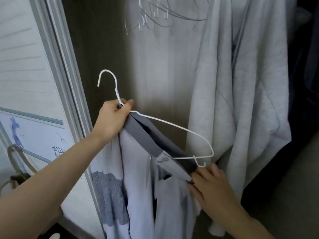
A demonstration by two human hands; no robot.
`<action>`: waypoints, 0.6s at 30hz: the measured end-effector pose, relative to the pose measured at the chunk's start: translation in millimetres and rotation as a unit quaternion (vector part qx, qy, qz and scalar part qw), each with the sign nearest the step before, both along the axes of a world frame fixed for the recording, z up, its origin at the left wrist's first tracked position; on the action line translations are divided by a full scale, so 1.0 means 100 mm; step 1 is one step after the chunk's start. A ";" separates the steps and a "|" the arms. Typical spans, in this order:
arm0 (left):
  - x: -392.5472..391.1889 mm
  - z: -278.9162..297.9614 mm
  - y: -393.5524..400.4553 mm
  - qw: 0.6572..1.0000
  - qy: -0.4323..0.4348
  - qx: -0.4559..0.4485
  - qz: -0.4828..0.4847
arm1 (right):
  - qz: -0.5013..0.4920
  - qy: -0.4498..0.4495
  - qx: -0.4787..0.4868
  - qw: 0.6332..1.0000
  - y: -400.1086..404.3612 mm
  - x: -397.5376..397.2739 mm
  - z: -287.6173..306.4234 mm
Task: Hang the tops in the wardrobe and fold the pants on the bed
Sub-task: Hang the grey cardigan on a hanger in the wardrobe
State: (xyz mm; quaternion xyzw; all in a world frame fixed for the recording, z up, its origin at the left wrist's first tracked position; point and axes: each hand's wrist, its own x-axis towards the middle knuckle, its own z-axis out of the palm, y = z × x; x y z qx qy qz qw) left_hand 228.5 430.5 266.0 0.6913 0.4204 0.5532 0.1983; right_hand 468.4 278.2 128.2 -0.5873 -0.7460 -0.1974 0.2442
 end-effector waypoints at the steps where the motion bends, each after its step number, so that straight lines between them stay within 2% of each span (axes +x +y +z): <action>1: -0.02 -0.03 0.01 1.000 0.014 0.011 0.006 | -0.005 -0.005 0.011 1.000 -0.02 0.08 0.05; 5: 0.09 -0.12 0.00 0.993 0.087 0.071 0.043 | -0.016 -0.019 0.045 0.999 -0.22 0.37 0.19; 9: 0.30 -0.21 -0.10 0.973 0.198 0.102 0.053 | -0.043 0.057 0.112 0.991 -0.31 0.53 0.43; 11: 0.48 -0.25 -0.25 0.956 0.241 0.159 0.048 | -0.005 0.133 0.117 0.984 -0.23 0.46 0.58; 14: 0.82 -0.23 -0.50 0.946 0.245 0.214 -0.007 | 0.038 0.213 0.086 0.973 -0.03 0.17 0.77; 16: 0.95 -0.19 -0.57 0.956 0.224 0.185 -0.050 | 0.043 0.218 0.072 0.972 0.06 0.05 0.80; 18: 0.92 -0.19 -0.53 0.956 0.223 0.174 -0.075 | 0.083 0.263 0.077 0.958 0.07 0.05 0.83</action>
